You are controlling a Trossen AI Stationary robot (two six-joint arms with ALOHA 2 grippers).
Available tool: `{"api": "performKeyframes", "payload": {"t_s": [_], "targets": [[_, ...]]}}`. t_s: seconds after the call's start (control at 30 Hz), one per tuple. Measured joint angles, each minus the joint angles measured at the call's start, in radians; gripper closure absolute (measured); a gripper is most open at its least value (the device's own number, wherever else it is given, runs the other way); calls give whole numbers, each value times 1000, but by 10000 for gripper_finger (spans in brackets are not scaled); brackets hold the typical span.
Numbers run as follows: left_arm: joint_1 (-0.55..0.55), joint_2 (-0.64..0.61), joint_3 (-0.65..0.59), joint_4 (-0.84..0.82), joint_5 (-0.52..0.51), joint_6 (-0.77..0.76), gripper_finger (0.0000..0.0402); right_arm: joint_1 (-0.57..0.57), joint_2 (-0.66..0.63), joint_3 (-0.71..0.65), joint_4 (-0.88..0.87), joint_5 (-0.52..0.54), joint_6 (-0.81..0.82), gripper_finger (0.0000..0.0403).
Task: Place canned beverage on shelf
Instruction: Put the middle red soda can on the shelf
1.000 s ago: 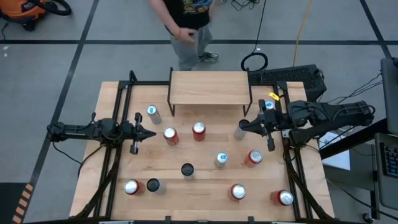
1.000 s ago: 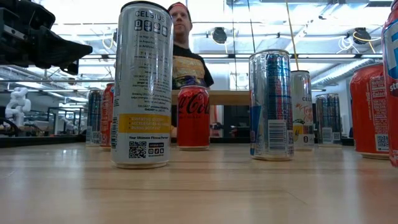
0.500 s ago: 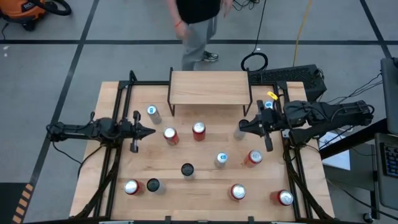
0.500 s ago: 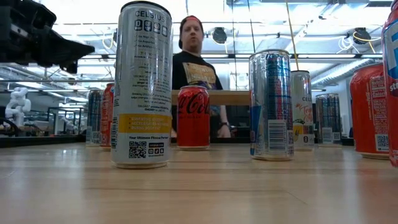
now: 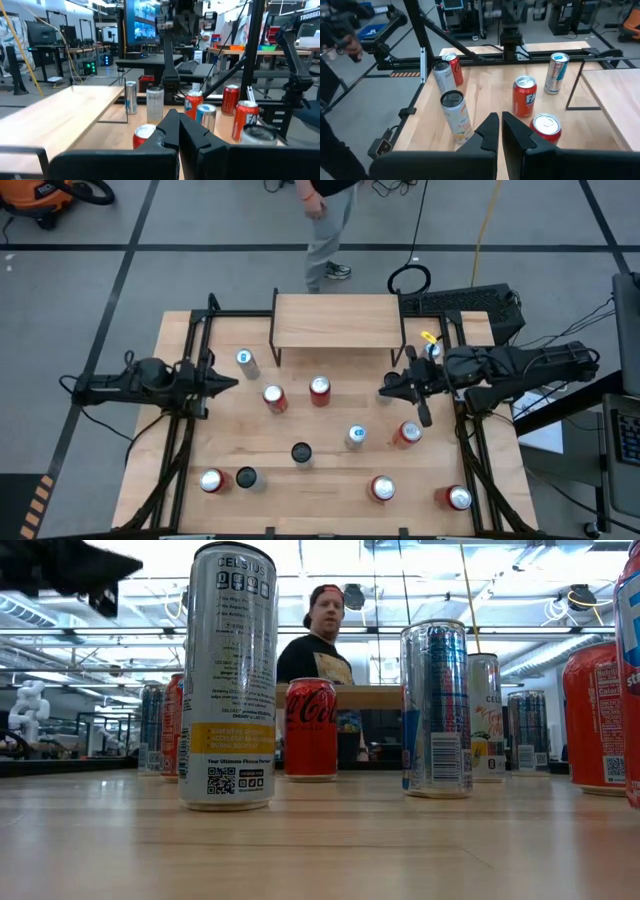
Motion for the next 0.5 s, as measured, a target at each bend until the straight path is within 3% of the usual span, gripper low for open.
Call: {"api": "performKeyframes", "payload": {"t_s": [0.5], "targets": [[0,462,549,-243,5,-1,402,0,4,0,-93,1,74,403]]}}
